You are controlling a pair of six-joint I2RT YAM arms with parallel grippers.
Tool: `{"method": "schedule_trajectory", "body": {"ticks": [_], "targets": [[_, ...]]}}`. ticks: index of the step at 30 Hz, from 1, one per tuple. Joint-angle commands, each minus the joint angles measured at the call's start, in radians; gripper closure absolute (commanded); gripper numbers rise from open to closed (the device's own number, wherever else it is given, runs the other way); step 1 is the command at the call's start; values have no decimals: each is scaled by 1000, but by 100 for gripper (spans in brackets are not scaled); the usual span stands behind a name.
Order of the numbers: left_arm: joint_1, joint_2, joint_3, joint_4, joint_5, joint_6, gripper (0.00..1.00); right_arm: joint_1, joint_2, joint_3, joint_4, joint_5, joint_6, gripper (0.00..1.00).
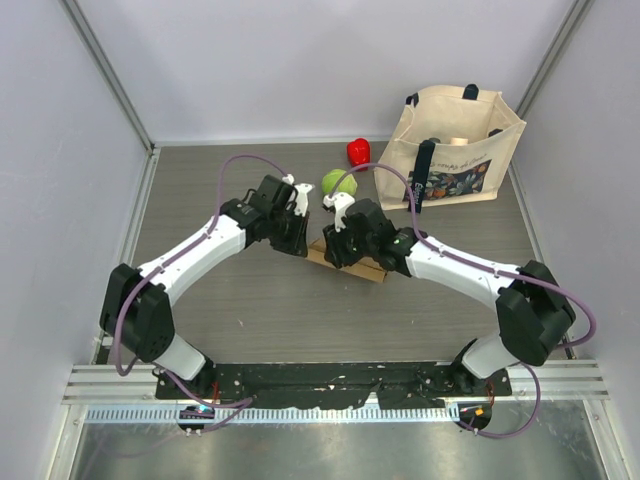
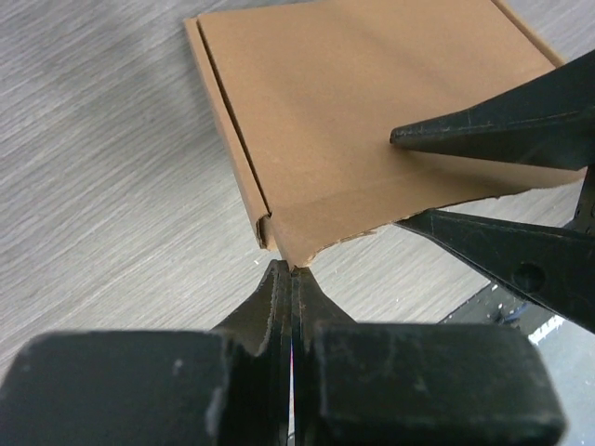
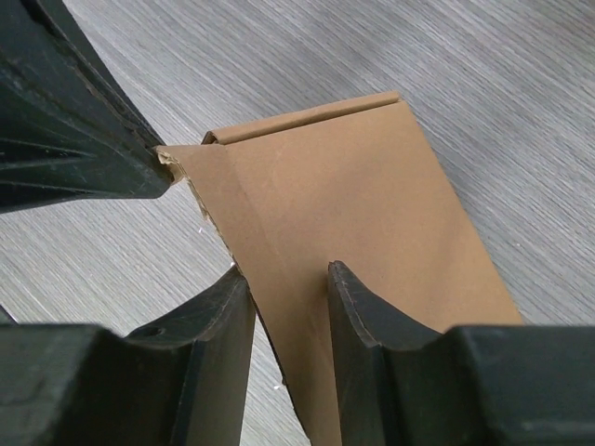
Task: Fold the paper box
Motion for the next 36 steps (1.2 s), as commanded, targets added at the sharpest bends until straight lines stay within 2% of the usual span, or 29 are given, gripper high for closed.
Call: {"method": "schedule_trajectory", "body": {"ticks": [1, 9, 11, 12, 18, 21, 23, 24, 25, 27, 28, 30, 31, 34, 36], "targets": [[-5, 34, 33, 40, -9, -24, 100, -44, 38, 41, 5, -39, 60, 64], [-3, 67, 76, 6, -96, 40, 100, -115, 59, 64, -3, -154, 71, 66], [-3, 65, 79, 9, -99, 45, 100, -114, 52, 66, -12, -173, 45, 58], [-3, 65, 76, 10, -99, 48, 100, -112, 44, 46, -2, -168, 25, 50], [-3, 73, 47, 40, -75, 31, 100, -63, -20, -17, 37, -37, 7, 36], [-3, 82, 42, 23, -59, 30, 100, -38, -52, -28, 38, -32, 13, 30], [-2, 82, 27, -6, -73, 28, 93, -32, -66, -29, 18, -32, 45, 28], [-2, 71, 8, -6, -75, 27, 87, -34, -91, -35, -7, -38, 59, 26], [0, 29, -36, -6, -76, 22, 74, -31, -109, -46, -12, -38, 100, 25], [7, -31, -84, 3, -76, 14, 63, -31, -182, -75, -46, -33, 131, 23], [9, -89, -126, 6, -72, 13, 53, -31, -212, -89, -54, -27, 157, 22], [18, -142, -151, -9, -43, 14, 44, -34, -272, -129, -81, 34, 235, 20], [23, -157, -156, -23, -29, 19, 31, -58, -313, -138, -94, 51, 260, 19], [64, -200, -168, -2, -10, 4, 22, -142, -330, -172, -143, 138, 410, 19], [109, -168, -154, 59, 38, -45, 18, -245, -321, -219, -134, 152, 502, 22]]}}
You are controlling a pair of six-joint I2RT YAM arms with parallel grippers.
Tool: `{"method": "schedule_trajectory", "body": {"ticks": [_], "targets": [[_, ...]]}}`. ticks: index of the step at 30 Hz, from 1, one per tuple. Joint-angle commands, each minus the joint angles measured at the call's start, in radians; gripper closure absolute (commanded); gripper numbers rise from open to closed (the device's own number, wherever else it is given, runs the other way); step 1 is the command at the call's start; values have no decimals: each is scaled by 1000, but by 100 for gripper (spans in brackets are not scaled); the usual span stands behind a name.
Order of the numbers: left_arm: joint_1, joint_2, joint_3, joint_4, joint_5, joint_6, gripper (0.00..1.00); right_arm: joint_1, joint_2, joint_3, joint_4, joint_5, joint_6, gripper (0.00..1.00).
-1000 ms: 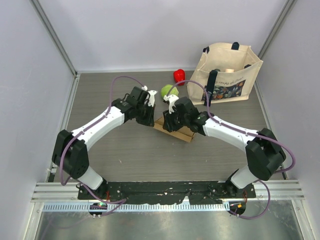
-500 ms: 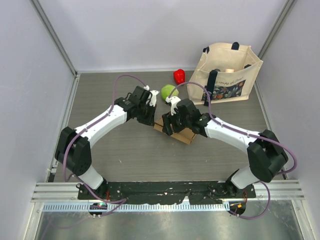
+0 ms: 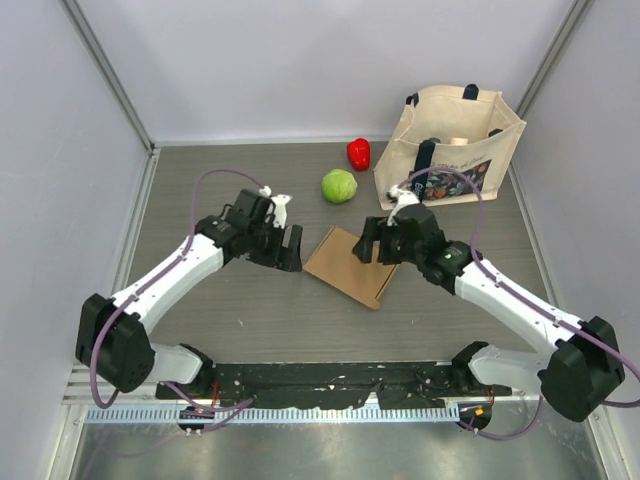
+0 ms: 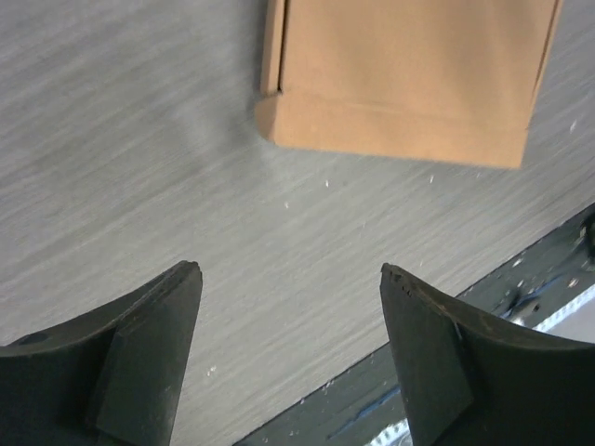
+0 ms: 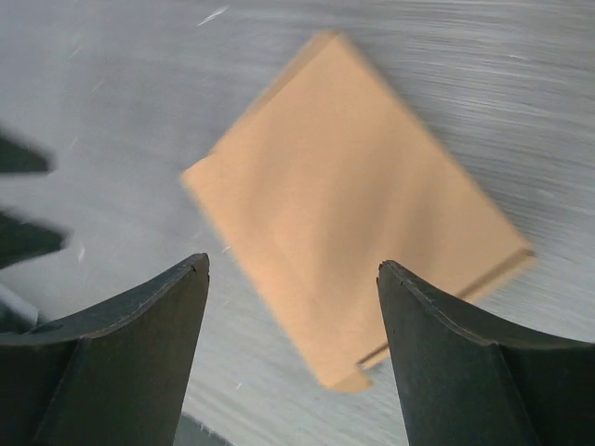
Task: Fold the paper box
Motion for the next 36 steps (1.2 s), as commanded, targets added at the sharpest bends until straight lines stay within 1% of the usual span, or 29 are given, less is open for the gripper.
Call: {"method": "schedule_trajectory", "body": {"ticks": [1, 2, 3, 5, 6, 8, 9, 10, 13, 14, 16, 17, 19, 20, 22, 24, 25, 28, 32, 33, 36], "targets": [[77, 15, 44, 112, 96, -66, 18, -162, 10, -76, -26, 105, 246, 24], [87, 68, 58, 155, 99, -92, 17, -203, 16, -105, -12, 92, 260, 25], [93, 96, 78, 169, 100, -133, 18, -216, 14, -124, 31, 66, 287, 30], [97, 165, 139, 207, 111, -155, 20, -247, 14, -176, 79, 64, 309, 34], [100, 234, 161, 207, 116, -169, 22, -259, 17, -193, 118, 11, 330, 41], [106, 314, 236, 194, 155, -177, 22, -277, 27, -236, 154, -11, 349, 47], [109, 384, 263, 185, 175, -177, 23, -285, 31, -245, 169, -16, 349, 47], [109, 409, 295, 183, 192, -177, 22, -287, 39, -253, 178, -16, 347, 47], [110, 494, 326, 185, 191, -178, 22, -293, 67, -274, 201, -22, 343, 48], [110, 512, 336, 184, 197, -177, 22, -293, 76, -290, 229, -23, 343, 50], [112, 544, 334, 213, 198, -172, 21, -307, 94, -302, 247, -26, 346, 53], [112, 558, 342, 201, 198, -164, 21, -311, 99, -314, 264, -28, 346, 56], [113, 584, 348, 203, 206, -158, 21, -326, 108, -339, 278, -27, 350, 65], [113, 590, 345, 206, 221, -157, 21, -331, 111, -345, 287, -30, 359, 73], [112, 596, 334, 217, 232, -158, 20, -345, 113, -365, 287, -37, 366, 78], [110, 598, 316, 235, 272, -166, 20, -350, 111, -379, 287, -39, 375, 80], [110, 604, 313, 249, 289, -172, 20, -356, 108, -391, 287, -39, 378, 83], [112, 607, 305, 255, 321, -178, 20, -383, 100, -423, 289, -59, 390, 86], [110, 606, 274, 283, 366, -196, 20, -449, 97, -454, 287, -108, 399, 89], [112, 606, 267, 301, 382, -212, 20, -454, 97, -460, 315, -111, 401, 90], [112, 603, 245, 330, 398, -235, 20, -474, 102, -480, 321, -132, 402, 91]]}}
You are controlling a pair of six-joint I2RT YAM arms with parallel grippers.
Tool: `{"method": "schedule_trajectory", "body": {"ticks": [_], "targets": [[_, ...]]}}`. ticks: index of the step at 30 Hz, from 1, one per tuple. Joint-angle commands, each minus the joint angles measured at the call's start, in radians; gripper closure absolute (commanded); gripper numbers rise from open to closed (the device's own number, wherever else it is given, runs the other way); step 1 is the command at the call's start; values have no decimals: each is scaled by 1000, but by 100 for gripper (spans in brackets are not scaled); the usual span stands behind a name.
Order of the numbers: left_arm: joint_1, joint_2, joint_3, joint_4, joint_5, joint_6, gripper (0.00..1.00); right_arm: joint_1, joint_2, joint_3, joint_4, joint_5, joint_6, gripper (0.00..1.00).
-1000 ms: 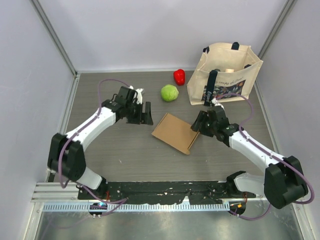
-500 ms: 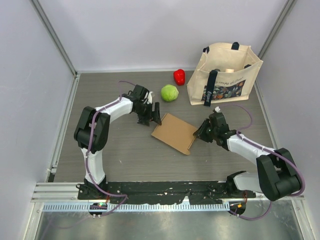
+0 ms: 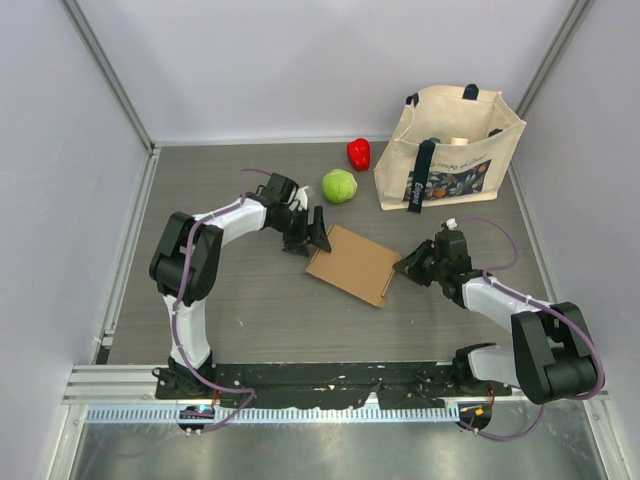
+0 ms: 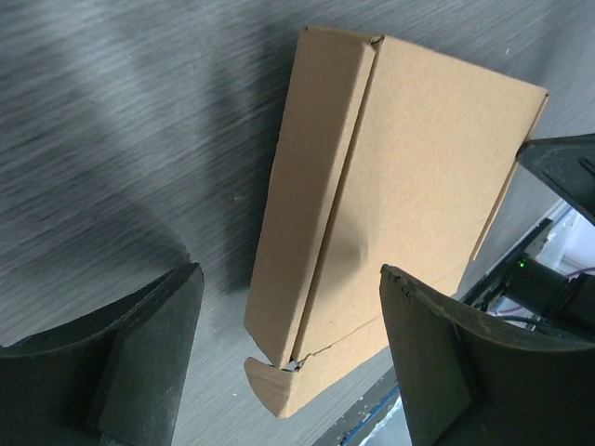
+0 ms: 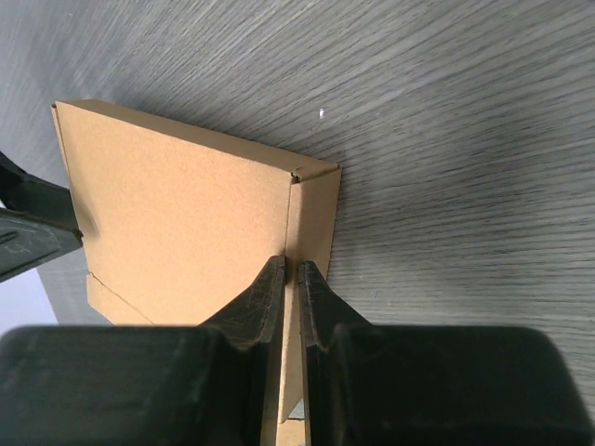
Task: Fold the paper box
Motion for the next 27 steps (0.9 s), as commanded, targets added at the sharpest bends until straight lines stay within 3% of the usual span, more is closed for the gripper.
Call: {"method": "schedule_trajectory", "body": {"ticks": [1, 9, 12, 14, 21, 23, 26, 27], "targets": [[2, -4, -31, 83, 91, -47, 20, -30, 14, -60, -60, 18, -9, 91], [1, 5, -72, 228, 263, -148, 26, -53, 13, -72, -55, 13, -14, 92], [1, -4, -100, 290, 307, -200, 34, -55, 13, -66, -53, 16, -20, 92], [4, -22, -133, 322, 336, -246, 45, -55, 6, -62, -47, 5, -31, 91], [18, -143, -300, 558, 388, -492, 71, -19, -87, 111, -200, 14, -161, 67], [35, -195, -381, 700, 413, -582, 72, 22, -156, 174, -306, 45, -202, 62], [65, -261, -480, 761, 396, -730, 73, 111, -222, 309, -418, 157, -300, 44], [73, -291, -494, 752, 393, -771, 74, 219, -219, 398, -456, 280, -328, 37]]}}
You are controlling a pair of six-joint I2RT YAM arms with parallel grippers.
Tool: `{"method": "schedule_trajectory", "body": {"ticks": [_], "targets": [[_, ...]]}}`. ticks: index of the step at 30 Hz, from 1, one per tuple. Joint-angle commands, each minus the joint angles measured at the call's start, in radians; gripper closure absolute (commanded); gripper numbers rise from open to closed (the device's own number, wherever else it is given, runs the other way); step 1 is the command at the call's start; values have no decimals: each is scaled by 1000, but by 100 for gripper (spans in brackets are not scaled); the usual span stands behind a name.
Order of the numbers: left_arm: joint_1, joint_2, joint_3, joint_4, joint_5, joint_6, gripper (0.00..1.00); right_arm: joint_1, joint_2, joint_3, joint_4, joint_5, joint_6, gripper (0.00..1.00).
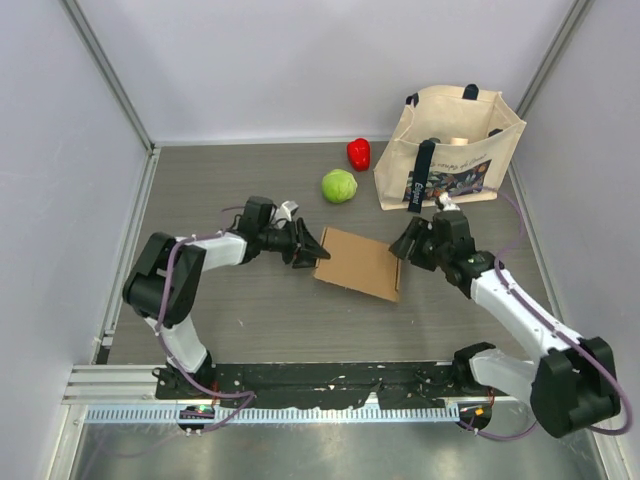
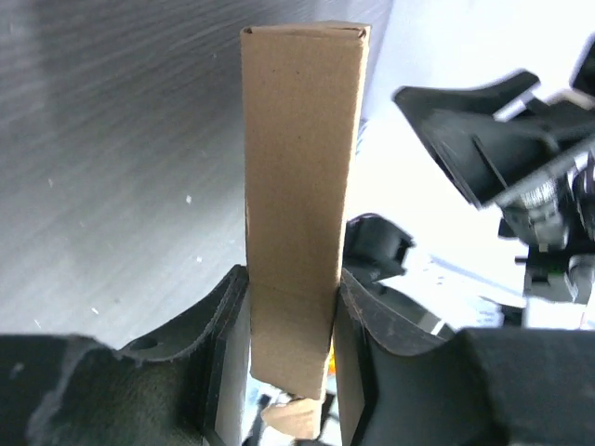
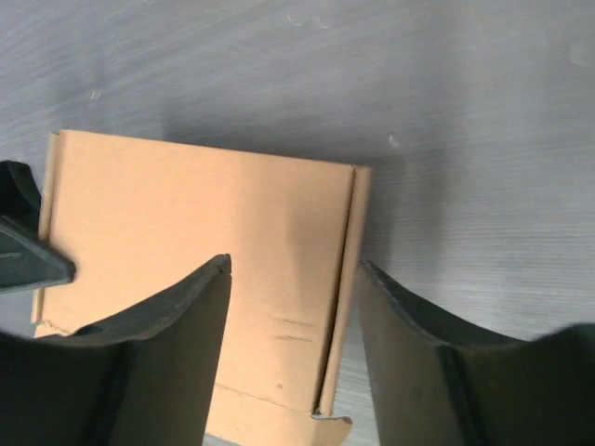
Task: Fold the paper box
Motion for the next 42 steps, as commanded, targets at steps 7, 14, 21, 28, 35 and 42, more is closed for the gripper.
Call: {"method": "schedule_trajectory", "body": {"ticks": [7, 14, 21, 28, 35, 42], "targets": [[81, -204, -147, 56, 40, -421, 78, 794, -22, 342, -143, 505, -585, 21], [85, -266, -150, -142, 83, -429, 81, 985, 72, 291, 1, 684, -910, 18], [99, -306, -193, -199, 136, -433, 85, 996, 127, 248, 56, 750, -1048, 18], [104, -335, -209, -205, 161, -462, 86, 1004, 129, 184, 139, 773, -1087, 26], [104, -370, -218, -202, 149, -487, 82, 1007, 133, 162, 167, 762, -1069, 42], [104, -425, -155, -393, -1, -182, 34, 987, 135, 211, 57, 647, -931, 62]]}}
